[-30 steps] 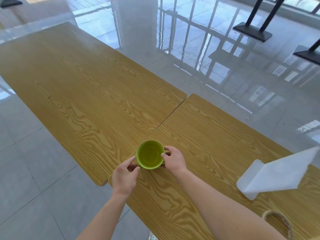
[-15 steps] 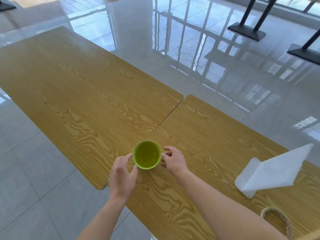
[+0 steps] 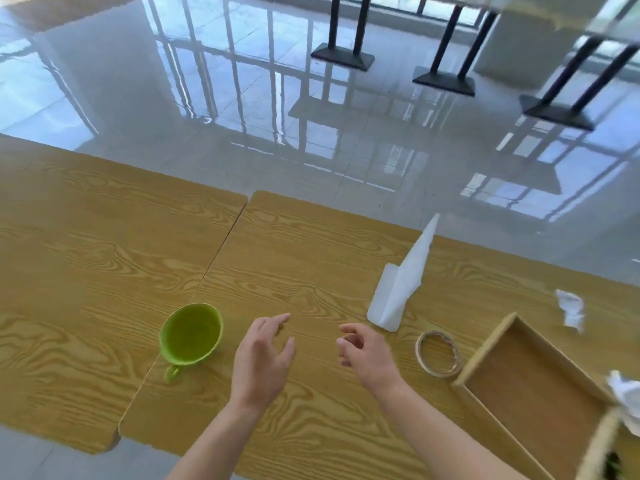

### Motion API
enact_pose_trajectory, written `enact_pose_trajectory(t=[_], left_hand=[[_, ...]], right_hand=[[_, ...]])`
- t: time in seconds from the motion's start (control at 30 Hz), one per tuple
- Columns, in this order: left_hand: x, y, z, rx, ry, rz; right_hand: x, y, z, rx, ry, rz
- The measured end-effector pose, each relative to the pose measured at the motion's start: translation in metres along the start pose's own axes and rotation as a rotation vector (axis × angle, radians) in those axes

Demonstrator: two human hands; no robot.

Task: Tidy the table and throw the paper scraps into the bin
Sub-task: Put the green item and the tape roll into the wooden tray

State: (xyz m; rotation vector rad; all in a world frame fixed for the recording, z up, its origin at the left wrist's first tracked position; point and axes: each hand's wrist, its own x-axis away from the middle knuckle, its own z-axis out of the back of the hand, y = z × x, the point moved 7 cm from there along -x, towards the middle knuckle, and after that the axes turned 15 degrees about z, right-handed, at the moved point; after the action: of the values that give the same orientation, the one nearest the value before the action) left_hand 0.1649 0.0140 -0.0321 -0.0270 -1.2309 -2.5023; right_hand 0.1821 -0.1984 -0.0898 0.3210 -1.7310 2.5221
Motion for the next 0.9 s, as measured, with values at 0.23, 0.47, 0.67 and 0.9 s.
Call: enact_pose_trajectory(t=[0.23,0.47,0.67,0.9], left_hand=[[0.017,0.084,-0.086,0.107,-0.222,-0.073],[0.018,0.152,-0.133,0.144,-0.219,-0.102],[0.013,0.177,-0.144,0.070,-0.091,-0.169],[0.010,0.177,-0.149,0.061,-0.014,-0.113]], right_hand=[[0.064,0.056,0.142,0.123,0.288,-0.113],[0.128,0.091,0.249,0.379,0.492,-0.142],[0.202,0.149,0.339,0.599,0.756,-0.342],[0.226,0.213,0.365,0.708,0.503,-0.635]])
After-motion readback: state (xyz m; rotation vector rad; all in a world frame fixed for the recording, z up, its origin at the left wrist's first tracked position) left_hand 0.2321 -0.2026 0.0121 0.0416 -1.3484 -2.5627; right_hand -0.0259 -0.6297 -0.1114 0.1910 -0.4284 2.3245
